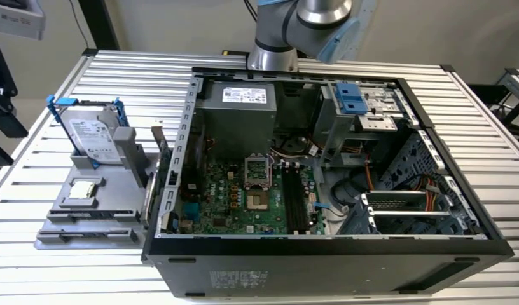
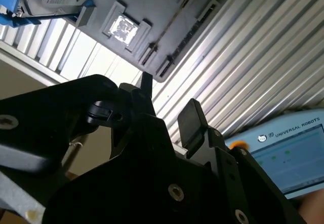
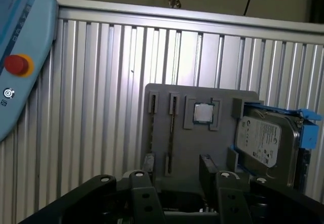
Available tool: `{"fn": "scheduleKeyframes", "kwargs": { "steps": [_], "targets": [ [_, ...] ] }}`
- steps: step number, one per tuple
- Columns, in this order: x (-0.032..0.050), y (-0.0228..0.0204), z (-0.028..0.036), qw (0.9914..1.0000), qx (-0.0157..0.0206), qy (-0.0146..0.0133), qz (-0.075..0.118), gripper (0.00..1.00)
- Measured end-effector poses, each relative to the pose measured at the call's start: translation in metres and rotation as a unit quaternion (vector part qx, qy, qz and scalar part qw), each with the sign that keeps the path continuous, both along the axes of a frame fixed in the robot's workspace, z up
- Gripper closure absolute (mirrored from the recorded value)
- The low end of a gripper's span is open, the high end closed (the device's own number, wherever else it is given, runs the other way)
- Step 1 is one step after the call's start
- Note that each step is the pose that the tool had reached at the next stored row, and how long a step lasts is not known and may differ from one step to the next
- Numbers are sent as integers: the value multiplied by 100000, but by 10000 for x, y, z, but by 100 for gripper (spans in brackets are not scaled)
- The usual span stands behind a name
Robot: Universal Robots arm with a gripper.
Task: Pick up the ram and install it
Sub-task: 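Pick up the ram and move it above insertion slot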
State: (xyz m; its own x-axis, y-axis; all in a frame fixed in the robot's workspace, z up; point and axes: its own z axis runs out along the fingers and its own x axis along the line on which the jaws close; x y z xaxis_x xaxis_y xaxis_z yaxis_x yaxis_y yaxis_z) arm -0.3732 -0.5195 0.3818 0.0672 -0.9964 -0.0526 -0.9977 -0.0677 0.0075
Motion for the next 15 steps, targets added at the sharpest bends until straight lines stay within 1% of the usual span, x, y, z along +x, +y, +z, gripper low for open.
{"fn": "scheduleKeyframes", "kwargs": {
  "steps": [9,15],
  "targets": [
    [22,0,-114,100000,1,5,-145,0],
    [40,-1,-201,100000,3,5,-162,0]
  ]
}}
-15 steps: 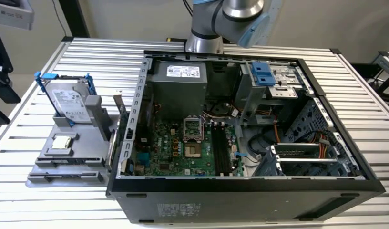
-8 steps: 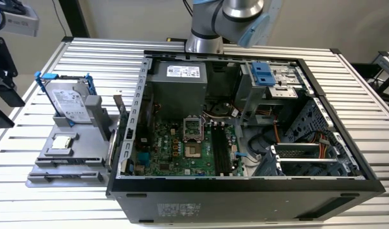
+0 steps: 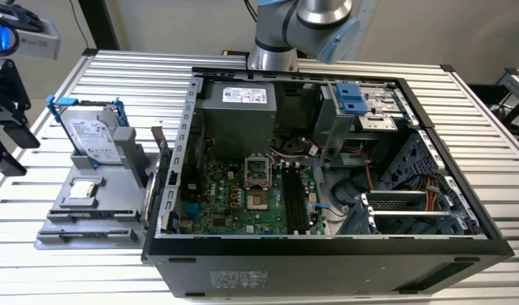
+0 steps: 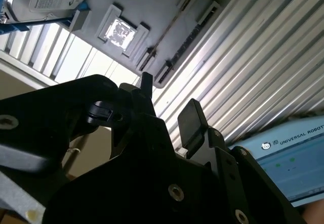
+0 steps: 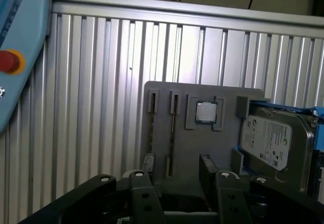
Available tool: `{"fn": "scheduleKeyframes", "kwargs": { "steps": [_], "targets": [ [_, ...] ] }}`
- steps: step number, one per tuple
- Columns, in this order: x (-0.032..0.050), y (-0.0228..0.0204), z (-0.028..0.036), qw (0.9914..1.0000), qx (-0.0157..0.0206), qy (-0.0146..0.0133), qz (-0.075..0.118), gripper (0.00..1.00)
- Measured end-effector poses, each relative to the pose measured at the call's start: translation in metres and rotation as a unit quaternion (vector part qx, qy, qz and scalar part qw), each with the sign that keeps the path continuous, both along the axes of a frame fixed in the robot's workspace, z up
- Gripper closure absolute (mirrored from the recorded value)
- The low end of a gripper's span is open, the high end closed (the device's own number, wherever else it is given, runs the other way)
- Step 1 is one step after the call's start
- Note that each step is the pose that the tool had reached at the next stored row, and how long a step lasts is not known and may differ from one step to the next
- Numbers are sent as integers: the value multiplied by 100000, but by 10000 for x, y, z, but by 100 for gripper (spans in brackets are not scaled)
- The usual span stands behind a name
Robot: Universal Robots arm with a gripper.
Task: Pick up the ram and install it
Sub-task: 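Pick up the ram and move it above insertion slot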
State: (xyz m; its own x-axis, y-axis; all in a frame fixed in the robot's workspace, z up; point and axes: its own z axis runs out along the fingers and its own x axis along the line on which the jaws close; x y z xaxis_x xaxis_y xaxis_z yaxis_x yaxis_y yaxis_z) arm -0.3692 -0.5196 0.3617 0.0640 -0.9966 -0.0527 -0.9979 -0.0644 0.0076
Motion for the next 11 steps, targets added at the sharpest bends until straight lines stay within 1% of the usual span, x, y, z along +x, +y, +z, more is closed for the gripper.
{"fn": "scheduleKeyframes", "kwargs": {
  "steps": [5,11],
  "targets": [
    [5,-16,-68,100000,-1,-2,-14,0],
    [5,-17,-79,100000,-1,0,-17,0]
  ]
}}
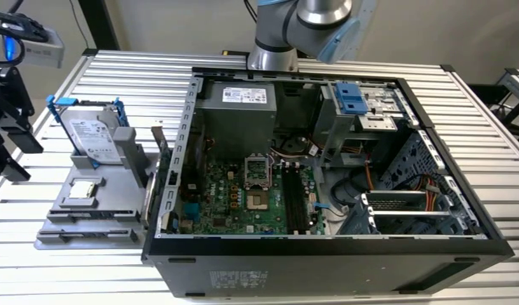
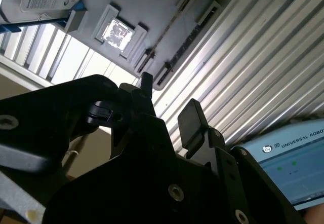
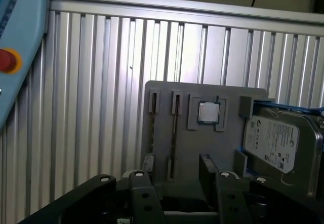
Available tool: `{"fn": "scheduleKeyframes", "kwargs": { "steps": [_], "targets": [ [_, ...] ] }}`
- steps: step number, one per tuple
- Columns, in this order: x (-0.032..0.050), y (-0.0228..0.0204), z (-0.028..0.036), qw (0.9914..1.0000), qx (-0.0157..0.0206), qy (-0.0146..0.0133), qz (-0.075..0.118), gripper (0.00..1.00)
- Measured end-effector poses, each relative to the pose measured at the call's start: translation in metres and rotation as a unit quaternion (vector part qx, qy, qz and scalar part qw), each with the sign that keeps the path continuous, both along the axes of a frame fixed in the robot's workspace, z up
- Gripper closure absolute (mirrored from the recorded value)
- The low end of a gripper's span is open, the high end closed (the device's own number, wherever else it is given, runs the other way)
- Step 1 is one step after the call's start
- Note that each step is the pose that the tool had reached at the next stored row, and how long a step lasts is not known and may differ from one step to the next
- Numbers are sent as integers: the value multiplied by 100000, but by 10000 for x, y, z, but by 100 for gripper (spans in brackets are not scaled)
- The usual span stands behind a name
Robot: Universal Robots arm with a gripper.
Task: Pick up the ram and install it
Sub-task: 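Pick up the ram and move it above insertion slot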
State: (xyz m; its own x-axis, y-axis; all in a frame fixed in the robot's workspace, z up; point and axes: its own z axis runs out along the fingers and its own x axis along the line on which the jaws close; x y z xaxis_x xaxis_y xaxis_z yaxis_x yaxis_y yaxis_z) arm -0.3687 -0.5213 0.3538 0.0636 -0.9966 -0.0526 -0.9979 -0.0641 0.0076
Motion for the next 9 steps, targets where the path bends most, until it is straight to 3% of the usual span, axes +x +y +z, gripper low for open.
{"fn": "scheduleKeyframes", "kwargs": {
  "steps": [9],
  "targets": [
    [0,-42,-125,100000,-2,2,-16,0]
  ]
}}
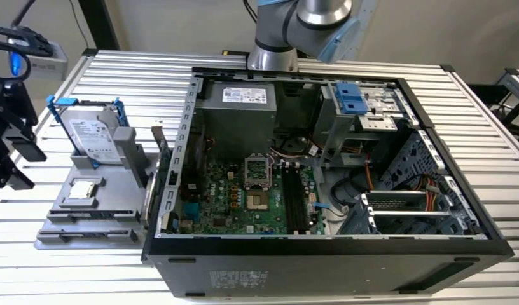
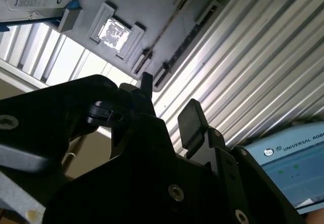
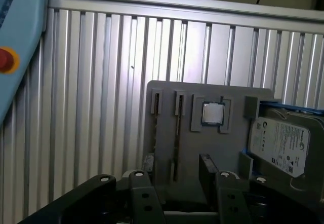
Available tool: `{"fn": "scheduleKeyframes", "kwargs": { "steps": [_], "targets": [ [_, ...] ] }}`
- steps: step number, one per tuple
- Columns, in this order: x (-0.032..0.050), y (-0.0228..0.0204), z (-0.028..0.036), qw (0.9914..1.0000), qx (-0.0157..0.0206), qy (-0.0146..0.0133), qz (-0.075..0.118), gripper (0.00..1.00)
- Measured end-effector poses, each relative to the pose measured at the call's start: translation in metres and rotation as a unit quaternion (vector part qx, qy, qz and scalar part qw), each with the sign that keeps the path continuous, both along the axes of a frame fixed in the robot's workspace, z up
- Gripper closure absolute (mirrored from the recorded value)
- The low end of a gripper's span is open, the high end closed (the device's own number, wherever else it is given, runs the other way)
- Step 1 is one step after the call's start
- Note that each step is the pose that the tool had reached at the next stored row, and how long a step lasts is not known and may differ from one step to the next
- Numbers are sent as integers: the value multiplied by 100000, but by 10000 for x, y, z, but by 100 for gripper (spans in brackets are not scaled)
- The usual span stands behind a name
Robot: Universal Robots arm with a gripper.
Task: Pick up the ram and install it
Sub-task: 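Pick up the ram and move it above insertion slot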
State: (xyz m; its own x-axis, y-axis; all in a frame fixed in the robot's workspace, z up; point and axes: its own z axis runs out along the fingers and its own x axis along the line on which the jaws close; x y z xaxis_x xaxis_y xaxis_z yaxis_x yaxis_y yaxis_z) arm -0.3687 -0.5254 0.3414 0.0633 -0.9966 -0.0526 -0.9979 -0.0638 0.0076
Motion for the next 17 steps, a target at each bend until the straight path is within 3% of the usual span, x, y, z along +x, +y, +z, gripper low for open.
{"fn": "scheduleKeyframes", "kwargs": {
  "steps": [17],
  "targets": [
    [24,-12,-229,100000,-2,1,-269,0]
  ]
}}
